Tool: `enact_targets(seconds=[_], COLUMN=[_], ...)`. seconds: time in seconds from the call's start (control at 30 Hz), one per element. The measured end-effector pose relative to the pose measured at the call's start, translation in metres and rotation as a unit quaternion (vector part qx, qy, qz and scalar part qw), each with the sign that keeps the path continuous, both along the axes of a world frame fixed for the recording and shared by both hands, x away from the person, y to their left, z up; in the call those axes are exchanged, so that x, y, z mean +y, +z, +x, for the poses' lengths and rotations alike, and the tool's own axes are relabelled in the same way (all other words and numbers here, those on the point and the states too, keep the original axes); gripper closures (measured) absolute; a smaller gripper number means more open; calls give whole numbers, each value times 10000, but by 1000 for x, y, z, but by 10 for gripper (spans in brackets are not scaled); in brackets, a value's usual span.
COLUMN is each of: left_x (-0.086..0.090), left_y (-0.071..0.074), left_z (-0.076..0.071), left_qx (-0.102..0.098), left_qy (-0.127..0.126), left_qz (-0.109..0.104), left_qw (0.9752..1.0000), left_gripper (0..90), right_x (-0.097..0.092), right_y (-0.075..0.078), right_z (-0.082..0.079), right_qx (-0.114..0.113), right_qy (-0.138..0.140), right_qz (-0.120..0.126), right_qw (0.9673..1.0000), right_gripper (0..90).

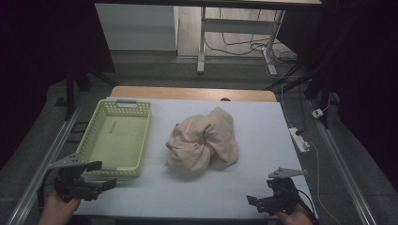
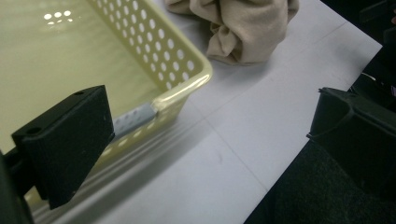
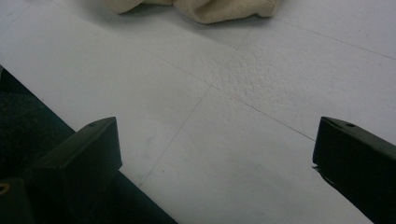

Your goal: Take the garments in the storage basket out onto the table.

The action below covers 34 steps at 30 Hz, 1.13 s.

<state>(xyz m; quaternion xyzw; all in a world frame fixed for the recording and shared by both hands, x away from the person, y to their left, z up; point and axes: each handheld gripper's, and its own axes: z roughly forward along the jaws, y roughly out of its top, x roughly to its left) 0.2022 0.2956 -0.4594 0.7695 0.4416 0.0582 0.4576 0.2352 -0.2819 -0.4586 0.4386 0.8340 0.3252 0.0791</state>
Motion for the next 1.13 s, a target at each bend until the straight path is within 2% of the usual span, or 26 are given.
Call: enact_targets(seconds=[0.23,0.6,0.83,1.07,1.13], left_x=[15,28,31,26,25], left_y=[-6,-14,-20,-21,-21], left_z=[-13,-28,-35,-38,-37], left_qx=[59,152,246,336,362], left_qy=[211,430,479,448,446], left_qz=[-61,-10,112,405,408], left_qw=[9997,9990,9985,9976,9975], left_gripper=[0,0,0,0,0], right_x=[0,0,1,2,1], right_y=[0,0,0,0,0], right_z=[0,0,0,0,0], right_qx=[3,6,4,4,6], right_qy=[3,-9,-11,29,35], right_qz=[5,-25,-28,-33,-53], right_qw=[10000,10000,10000,10000,10000], right_gripper=[7,7,6,6,6])
